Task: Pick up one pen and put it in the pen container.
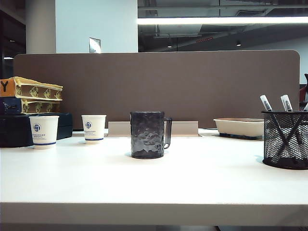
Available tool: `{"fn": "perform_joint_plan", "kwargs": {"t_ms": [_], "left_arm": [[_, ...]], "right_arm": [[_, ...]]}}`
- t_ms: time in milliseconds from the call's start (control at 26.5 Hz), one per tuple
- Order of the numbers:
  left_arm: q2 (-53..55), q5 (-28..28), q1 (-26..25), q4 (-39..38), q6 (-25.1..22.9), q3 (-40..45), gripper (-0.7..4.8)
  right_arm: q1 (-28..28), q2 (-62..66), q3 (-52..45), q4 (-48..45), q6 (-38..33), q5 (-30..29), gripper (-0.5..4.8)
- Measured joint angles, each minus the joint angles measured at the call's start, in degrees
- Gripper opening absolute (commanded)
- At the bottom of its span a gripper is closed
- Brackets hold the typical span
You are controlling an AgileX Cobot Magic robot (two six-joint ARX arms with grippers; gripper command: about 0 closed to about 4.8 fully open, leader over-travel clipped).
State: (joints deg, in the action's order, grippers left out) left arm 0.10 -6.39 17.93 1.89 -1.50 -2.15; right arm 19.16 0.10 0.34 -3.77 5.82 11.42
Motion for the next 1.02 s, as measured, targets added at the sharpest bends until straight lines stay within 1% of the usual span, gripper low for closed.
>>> {"fn": "perform_joint_plan", "kwargs": {"t_ms": [189, 302, 1018], "left_arm": [[0.0, 0.0, 0.0, -2.4, 0.0, 0.0, -0.06], [0.0, 0.0, 0.0, -4.4, 0.0, 0.0, -0.06], [0.0, 0.2, 0.0, -4.4, 0.0, 0.0, -0.06]], "right_arm": [[0.0, 0.0, 0.0, 0.2, -0.1, 0.2, -0.01], [0.0, 0.0, 0.0, 2.0, -0.1, 0.3, -0.01], [-0.1, 0.0, 0.0, 2.4, -0.1, 0.3, -0.01]]}}
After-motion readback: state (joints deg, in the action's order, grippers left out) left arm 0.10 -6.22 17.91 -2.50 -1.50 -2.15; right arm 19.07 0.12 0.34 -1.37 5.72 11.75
